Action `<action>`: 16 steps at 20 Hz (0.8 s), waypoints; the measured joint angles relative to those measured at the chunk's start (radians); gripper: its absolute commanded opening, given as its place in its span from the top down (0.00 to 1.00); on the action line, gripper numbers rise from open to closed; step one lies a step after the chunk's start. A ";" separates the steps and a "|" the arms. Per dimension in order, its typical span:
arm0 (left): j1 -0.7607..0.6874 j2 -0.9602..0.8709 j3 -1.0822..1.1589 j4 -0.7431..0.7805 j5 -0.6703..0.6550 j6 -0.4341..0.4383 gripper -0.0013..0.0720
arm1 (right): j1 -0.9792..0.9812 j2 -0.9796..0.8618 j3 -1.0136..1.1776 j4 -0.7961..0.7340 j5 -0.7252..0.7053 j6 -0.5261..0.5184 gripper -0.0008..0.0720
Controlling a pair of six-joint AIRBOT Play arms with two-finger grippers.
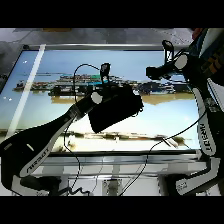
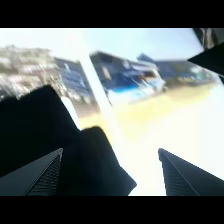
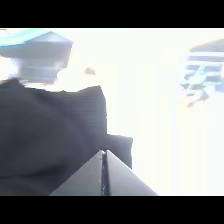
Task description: Fold the clothes and pants, and hang the long-sleeved shirts on hangers.
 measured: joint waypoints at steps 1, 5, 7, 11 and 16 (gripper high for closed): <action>0.002 0.013 0.000 0.026 0.008 0.000 0.01 | -0.012 0.000 0.000 -0.008 -0.001 -0.021 0.95; 0.043 0.086 0.000 0.161 -0.037 0.000 0.02 | -0.072 -0.034 0.000 -0.011 0.013 -0.138 0.95; 0.075 0.125 0.000 0.201 -0.101 0.000 0.02 | -0.112 -0.080 0.000 0.101 0.094 -0.267 0.95; 0.132 0.171 0.000 0.236 -0.229 0.000 0.02 | -0.142 -0.179 -0.002 0.395 0.287 -0.488 0.00; 0.155 0.185 0.000 0.249 -0.305 -0.003 0.02 | -0.059 -0.217 0.000 0.387 0.245 -0.573 0.00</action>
